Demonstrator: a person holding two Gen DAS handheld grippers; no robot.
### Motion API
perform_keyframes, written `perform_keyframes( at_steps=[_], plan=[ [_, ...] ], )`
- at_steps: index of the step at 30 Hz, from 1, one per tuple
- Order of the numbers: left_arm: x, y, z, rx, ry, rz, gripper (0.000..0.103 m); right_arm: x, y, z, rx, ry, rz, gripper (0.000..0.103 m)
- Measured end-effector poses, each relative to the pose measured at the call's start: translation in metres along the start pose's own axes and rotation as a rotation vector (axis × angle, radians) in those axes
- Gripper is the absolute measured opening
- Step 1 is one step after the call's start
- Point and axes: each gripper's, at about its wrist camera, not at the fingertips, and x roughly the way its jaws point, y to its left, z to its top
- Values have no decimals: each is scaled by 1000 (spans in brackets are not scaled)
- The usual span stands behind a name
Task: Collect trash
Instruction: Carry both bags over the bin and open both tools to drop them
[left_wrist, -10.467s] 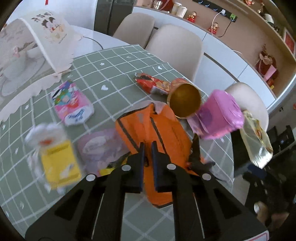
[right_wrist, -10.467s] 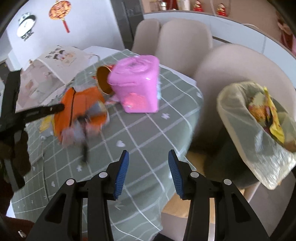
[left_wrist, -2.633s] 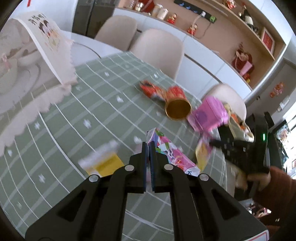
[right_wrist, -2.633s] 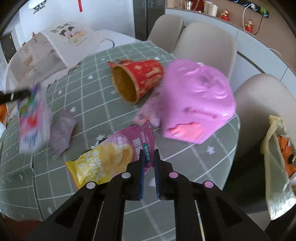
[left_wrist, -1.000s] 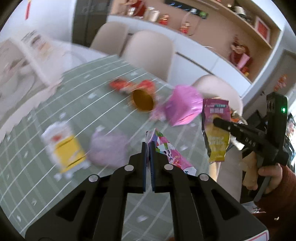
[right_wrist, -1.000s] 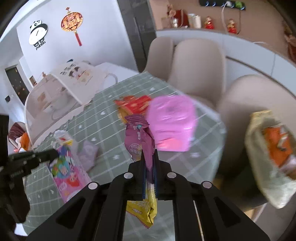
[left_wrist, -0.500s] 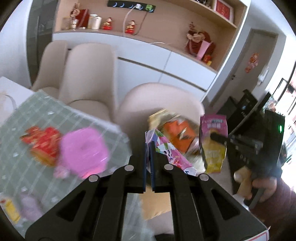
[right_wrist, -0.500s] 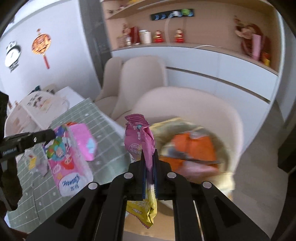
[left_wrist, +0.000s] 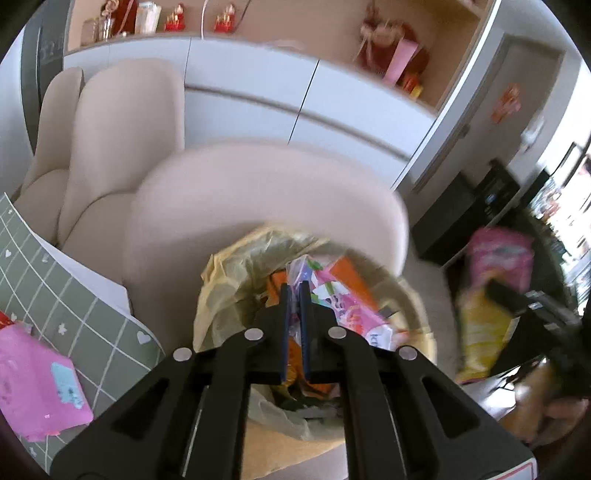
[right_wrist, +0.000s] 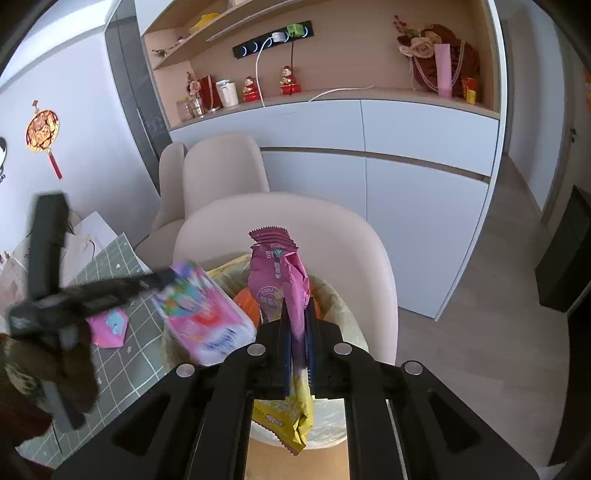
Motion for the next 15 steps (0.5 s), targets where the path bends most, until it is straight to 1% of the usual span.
perform_keyframes(
  at_steps=[3, 6, 8, 10, 11, 12, 13, 14, 15],
  plan=[
    [25, -10, -7, 83, 54, 89, 4, 6, 0, 4, 2, -6, 27, 8],
    [41, -12, -14, 118, 99, 151, 4, 18, 3, 9, 1, 4, 70, 8],
    [46, -6, -18, 110, 116, 155, 4, 33, 10, 12, -3, 35, 103, 8],
    [45, 4, -19, 60, 99, 123, 4, 48, 17, 11, -11, 70, 132, 8],
    [43, 7, -18, 39, 92, 108, 7, 59, 22, 8, -21, 90, 140, 8],
    [37, 14, -18, -5, 83, 78, 14, 66, 25, 6, -24, 105, 145, 8],
    [34, 17, -17, -26, 81, 60, 21, 76, 28, 4, -29, 124, 153, 8],
    [27, 23, -17, -56, 72, 36, 33, 87, 32, 0, -29, 145, 161, 8],
    [20, 28, -17, -72, 52, 40, 38, 95, 35, -1, -31, 161, 167, 8]
  ],
)
